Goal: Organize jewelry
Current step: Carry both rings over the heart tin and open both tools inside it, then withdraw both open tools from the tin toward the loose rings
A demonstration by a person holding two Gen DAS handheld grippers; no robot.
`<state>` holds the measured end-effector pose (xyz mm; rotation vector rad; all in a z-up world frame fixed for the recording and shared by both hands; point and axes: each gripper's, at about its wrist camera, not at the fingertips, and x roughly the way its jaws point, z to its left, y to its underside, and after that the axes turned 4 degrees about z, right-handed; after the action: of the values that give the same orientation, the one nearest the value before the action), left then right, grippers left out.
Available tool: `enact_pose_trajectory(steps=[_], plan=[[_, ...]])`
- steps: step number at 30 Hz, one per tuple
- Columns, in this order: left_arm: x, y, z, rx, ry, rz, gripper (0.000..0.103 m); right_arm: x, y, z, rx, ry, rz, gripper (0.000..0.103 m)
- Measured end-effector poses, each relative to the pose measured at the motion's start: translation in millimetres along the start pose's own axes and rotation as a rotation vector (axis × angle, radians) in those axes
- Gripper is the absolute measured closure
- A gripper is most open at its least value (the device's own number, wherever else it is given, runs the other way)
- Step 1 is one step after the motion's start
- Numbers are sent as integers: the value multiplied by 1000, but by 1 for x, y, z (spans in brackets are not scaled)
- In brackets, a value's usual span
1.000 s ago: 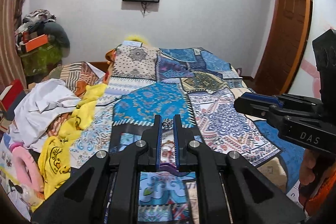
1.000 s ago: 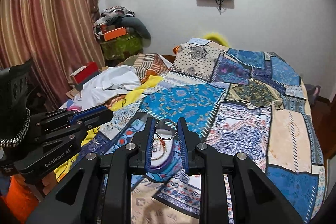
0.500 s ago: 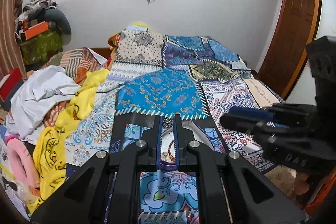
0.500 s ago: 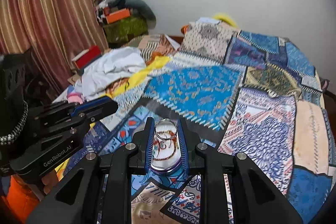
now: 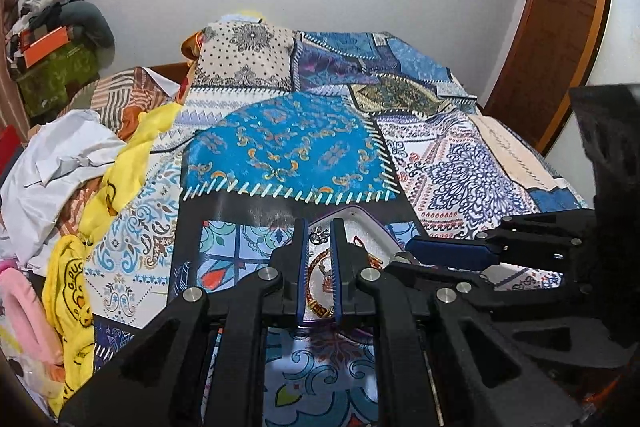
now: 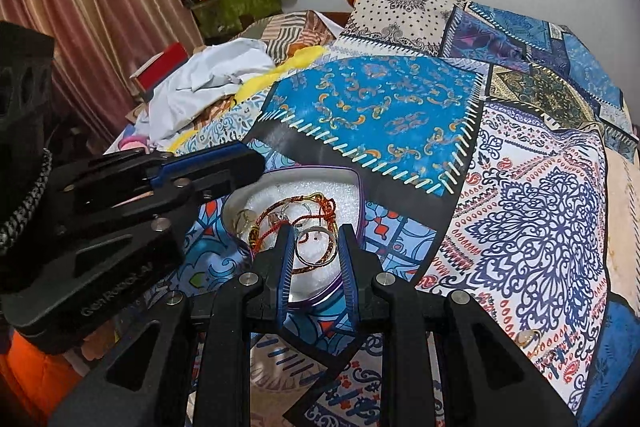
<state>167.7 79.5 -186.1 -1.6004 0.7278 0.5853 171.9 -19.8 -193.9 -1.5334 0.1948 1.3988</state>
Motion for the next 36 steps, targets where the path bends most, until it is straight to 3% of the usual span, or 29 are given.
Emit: enact_pose_trajectory(steps=[17,19,23,36], plan=[[-8,3,5,-27,-44,39,92,7,-3,4,-13,35,35,82],[-13,1,5,-30,-49,29,92,4,-3,3,-7,41,29,76],[-28,-4,3,-33,-57,2,90,-11,-4,-1,9,73,-19,69],[-69,-16,-34,24,-48,-79,71,-84,1,-29,76,136,-179,68]])
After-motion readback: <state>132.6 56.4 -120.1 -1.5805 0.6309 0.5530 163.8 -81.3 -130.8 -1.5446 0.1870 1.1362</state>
